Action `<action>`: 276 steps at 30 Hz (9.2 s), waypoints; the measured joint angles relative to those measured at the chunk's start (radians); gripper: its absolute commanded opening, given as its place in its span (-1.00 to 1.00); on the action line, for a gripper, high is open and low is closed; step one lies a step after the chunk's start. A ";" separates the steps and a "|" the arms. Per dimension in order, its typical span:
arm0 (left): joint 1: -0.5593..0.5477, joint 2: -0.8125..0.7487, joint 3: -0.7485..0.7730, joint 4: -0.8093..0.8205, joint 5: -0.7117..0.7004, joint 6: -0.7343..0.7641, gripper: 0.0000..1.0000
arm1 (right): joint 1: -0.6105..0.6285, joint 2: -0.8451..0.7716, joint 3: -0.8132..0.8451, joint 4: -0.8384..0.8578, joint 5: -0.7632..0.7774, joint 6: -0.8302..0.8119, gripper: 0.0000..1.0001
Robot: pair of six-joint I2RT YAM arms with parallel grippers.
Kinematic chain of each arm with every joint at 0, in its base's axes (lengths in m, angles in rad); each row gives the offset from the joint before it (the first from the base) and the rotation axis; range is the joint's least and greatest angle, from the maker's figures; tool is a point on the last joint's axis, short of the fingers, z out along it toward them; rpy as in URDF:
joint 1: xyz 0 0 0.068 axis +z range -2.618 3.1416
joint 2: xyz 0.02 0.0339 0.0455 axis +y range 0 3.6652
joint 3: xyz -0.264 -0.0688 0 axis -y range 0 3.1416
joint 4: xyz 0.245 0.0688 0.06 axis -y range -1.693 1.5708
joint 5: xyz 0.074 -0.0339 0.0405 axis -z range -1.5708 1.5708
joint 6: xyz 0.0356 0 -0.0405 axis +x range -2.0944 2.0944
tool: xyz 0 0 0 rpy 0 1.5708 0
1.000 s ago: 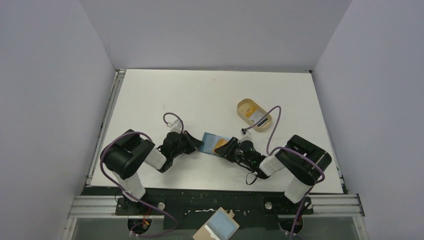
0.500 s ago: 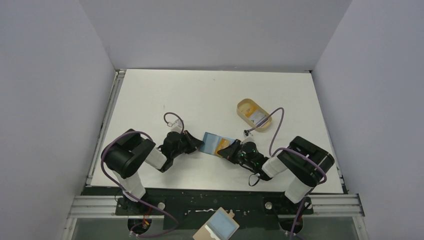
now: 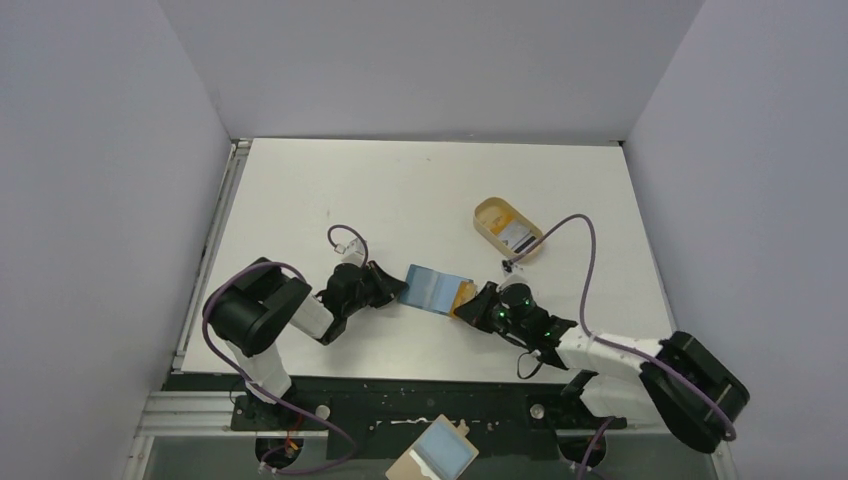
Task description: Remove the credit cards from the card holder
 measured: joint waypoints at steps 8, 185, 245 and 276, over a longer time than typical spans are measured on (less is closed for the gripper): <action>0.000 0.015 0.000 0.026 0.003 -0.002 -1.00 | -0.071 -0.267 0.136 -0.357 0.005 -0.139 -1.00; -0.103 -0.397 0.058 -0.705 -0.102 0.079 -1.00 | 0.180 0.433 0.830 -0.730 0.306 -0.589 0.75; -0.122 -0.443 0.058 -0.772 -0.157 0.100 -1.00 | 0.245 0.627 0.951 -0.799 0.286 -0.601 0.75; -0.133 -0.475 0.081 -0.797 -0.180 0.124 -1.00 | 0.288 0.432 0.780 -0.953 0.413 -0.627 0.78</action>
